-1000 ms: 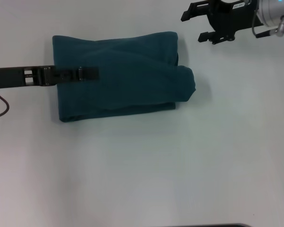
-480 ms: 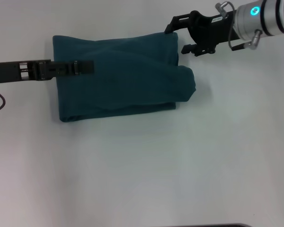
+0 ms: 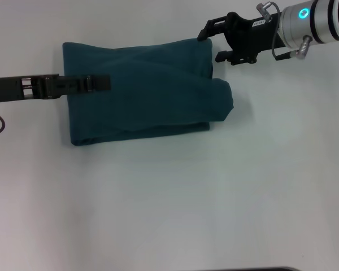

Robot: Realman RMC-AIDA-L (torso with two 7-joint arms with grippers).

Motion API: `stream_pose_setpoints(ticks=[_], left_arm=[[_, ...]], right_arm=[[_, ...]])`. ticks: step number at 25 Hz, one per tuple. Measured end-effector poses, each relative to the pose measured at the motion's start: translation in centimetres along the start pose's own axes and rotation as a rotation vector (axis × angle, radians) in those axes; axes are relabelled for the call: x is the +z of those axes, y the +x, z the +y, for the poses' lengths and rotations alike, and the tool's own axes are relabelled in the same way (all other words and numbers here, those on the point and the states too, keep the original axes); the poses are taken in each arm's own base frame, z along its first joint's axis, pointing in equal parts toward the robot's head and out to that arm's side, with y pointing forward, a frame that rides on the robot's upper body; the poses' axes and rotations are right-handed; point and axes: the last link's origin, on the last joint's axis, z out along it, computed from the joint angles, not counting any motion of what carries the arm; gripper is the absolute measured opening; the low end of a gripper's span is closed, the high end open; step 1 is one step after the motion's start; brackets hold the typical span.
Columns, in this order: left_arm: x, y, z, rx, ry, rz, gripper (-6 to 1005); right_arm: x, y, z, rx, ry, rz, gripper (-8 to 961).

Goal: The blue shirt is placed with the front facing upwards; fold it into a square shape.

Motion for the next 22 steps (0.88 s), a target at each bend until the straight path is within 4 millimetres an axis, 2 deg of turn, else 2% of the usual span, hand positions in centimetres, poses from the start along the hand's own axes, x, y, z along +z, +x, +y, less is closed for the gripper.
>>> stream_pose_setpoints(ticks=[15,22], left_arm=[[0.03,0.67,-0.23,0.015,0.023,0.013,762],[-0.46,1.03,-0.5,0.014,0.036,0.039,763]], right_arm=[[0.38,-0.52,0.87,-0.034,0.006,-0.034,701],[0.27,-0.16,0.31,-0.016,0.015,-0.008,472]])
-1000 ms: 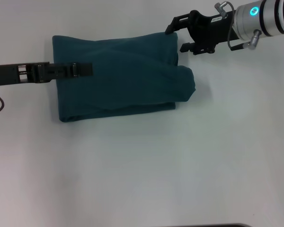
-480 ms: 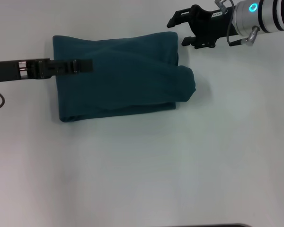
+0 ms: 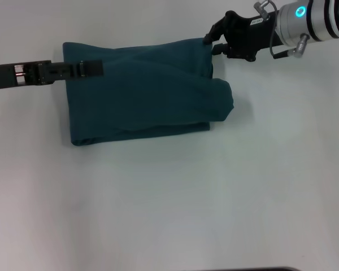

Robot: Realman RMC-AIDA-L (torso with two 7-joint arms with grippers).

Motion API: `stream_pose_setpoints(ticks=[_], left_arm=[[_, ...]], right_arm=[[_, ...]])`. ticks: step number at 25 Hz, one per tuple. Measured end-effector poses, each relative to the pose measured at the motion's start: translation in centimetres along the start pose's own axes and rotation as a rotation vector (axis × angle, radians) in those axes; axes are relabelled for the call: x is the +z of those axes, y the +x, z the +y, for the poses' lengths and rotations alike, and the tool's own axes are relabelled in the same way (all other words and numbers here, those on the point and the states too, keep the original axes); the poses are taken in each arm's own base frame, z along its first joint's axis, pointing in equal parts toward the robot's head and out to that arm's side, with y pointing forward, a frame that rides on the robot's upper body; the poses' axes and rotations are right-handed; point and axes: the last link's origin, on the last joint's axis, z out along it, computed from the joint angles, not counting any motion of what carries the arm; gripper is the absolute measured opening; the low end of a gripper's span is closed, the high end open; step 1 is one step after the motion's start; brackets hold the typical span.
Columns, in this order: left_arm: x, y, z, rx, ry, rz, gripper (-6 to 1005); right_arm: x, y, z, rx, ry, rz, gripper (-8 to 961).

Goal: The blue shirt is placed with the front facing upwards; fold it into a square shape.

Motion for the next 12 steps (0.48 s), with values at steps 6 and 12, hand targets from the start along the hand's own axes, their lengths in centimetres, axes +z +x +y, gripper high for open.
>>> stream_pose_setpoints(ticks=[6,12], left_arm=[[0.05,0.02,-0.06,0.006,0.004,0.005,762],[0.09,0.2,-0.07,0.008,0.005,0.012,761]], right_arm=[[-0.26,-0.1,-0.77,0.013,0.013,-0.006,268],[-0.02,0.06,-0.88,0.007,0.025,-0.007,193]])
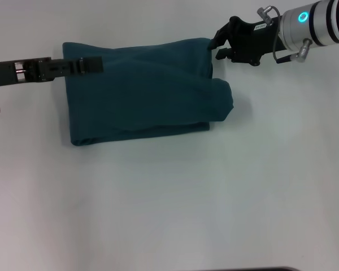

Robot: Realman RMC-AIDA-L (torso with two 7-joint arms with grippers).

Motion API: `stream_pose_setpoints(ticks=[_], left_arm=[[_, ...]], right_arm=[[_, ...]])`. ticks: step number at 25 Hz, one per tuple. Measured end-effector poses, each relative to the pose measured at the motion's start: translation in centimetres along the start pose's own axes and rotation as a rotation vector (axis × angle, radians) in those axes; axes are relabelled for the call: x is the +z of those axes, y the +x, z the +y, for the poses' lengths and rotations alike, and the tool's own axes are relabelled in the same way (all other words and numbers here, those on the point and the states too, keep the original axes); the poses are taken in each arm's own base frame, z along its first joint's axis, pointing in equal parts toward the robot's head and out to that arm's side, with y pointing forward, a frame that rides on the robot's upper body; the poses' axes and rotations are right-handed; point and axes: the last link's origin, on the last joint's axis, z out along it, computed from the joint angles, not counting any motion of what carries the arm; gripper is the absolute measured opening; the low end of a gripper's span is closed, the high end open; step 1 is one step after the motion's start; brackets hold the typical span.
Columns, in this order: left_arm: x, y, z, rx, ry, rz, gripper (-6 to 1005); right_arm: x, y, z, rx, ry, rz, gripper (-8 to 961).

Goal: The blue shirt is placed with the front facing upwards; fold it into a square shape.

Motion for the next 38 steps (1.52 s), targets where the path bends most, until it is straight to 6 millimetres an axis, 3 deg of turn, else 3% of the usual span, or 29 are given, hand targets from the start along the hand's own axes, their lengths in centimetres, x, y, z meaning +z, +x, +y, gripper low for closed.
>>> stream_pose_setpoints(ticks=[17,30,38], left_arm=[[0.0,0.2,-0.2,-0.006,0.012,0.01,754],[0.2,0.2,-0.2,-0.005,0.012,0.003,754],[0.1,0.3,-0.3,-0.008,0.017,0.008,755]], right_arm=[[0.8,0.3,0.5,0.008,-0.009,-0.024,465],[0.9,0.0,1.1,-0.019,-0.011,-0.046,388],[1.0,-0.1,1.5,-0.03,-0.014,-0.045,116]])
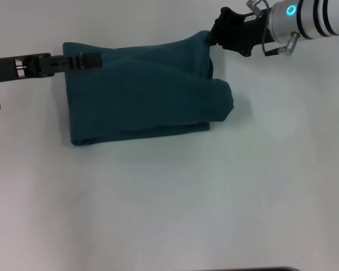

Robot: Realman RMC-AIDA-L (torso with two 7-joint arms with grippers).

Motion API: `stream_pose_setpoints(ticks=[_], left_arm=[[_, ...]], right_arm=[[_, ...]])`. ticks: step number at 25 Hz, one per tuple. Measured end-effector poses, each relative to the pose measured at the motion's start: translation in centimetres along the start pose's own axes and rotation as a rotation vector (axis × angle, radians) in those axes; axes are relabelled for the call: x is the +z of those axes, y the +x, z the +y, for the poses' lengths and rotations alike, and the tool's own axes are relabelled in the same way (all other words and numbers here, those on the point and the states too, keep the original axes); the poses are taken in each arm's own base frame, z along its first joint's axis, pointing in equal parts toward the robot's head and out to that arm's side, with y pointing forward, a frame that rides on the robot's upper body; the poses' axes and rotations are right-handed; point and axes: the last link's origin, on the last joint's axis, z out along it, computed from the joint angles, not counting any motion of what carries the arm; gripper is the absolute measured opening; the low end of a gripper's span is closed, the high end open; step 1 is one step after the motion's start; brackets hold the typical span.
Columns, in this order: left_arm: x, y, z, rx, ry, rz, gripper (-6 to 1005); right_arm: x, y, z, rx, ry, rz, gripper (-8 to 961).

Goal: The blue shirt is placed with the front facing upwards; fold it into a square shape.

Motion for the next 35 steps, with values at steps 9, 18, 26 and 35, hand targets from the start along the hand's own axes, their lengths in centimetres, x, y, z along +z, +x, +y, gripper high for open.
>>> stream_pose_setpoints(ticks=[9,18,26,35], left_arm=[[0.0,0.0,0.0,0.001,0.001,-0.005,755],[0.0,0.0,-0.1,-0.003,0.004,-0.004,754],[0.1,0.2,-0.1,0.0,0.008,0.0,754],[0.1,0.2,-0.2,0.0,0.013,0.003,754]], right_arm=[[0.3,-0.1,0.5,-0.003,-0.046,-0.04,26],[0.8,-0.3,1.4,-0.045,-0.055,-0.086,27],[0.9,-0.4,1.2,-0.047,-0.045,-0.109,28],[0.8,-0.6,1.1,-0.045,-0.042,-0.12,30]])
